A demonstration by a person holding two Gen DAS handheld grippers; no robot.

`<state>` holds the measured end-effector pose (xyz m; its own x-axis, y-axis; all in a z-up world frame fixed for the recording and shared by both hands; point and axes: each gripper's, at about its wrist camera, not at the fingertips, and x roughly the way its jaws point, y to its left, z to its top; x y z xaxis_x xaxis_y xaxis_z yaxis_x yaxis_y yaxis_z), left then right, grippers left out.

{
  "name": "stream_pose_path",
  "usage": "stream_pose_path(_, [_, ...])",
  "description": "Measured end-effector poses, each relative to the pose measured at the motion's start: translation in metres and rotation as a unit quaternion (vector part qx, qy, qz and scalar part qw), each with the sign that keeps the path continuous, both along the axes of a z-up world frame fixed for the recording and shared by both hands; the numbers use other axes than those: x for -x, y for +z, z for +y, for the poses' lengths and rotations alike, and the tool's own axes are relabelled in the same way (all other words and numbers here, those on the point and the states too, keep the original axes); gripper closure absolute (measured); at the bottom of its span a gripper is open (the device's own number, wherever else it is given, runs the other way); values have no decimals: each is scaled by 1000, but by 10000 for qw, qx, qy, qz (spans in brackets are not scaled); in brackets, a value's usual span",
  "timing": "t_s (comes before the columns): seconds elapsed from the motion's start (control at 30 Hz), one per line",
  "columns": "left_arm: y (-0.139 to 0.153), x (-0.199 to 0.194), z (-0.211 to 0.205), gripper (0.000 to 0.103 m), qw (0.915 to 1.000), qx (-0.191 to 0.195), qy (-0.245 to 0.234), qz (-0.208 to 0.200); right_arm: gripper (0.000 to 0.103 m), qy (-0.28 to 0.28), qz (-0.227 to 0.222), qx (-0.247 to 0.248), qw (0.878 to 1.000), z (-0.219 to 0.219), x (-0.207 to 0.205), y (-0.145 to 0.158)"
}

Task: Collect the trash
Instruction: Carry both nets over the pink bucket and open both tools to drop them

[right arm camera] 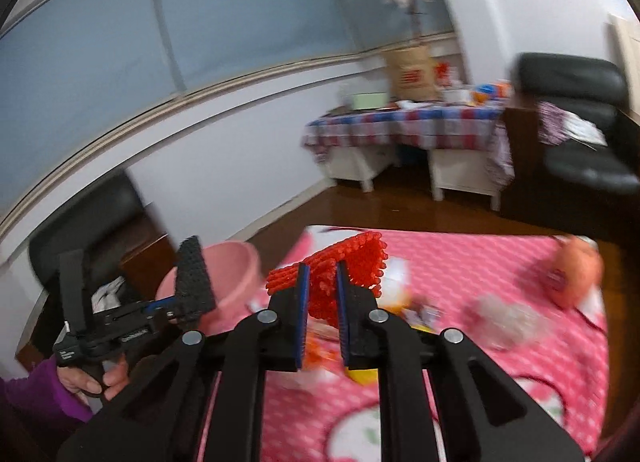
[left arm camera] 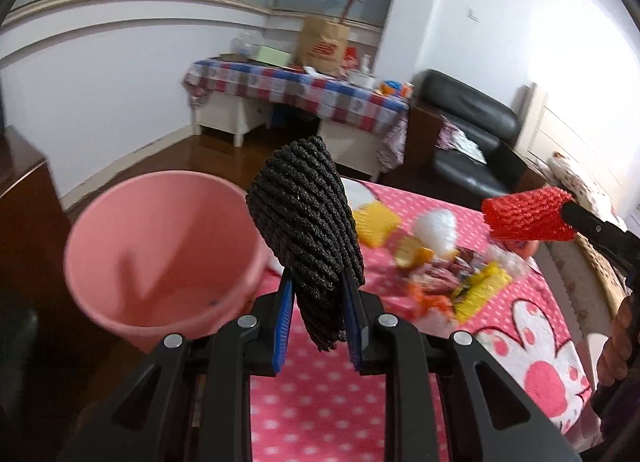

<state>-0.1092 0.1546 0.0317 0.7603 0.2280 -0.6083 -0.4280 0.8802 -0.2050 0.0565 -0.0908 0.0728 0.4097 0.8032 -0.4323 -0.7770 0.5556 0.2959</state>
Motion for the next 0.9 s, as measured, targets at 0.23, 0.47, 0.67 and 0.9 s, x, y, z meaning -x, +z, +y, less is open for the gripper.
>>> stream_pose_path(0.23, [-7, 33, 44, 81, 9974, 53, 708, 76, 90, 963, -222, 197, 9949, 101, 20, 2])
stream_pose_path(0.47, [-22, 41, 78, 81, 9939, -18, 1043, 350, 90, 1528, -257, 610, 9860, 185, 36, -18])
stream_pose_path(0.67, [-40, 38, 96, 81, 9920, 110, 1144, 524, 90, 1673, -91, 961, 9812, 224, 36, -42])
stream_pose_path(0.9, [-51, 35, 106, 72, 9911, 165, 1179, 600, 90, 1731, 155, 1151, 9780, 246, 33, -61])
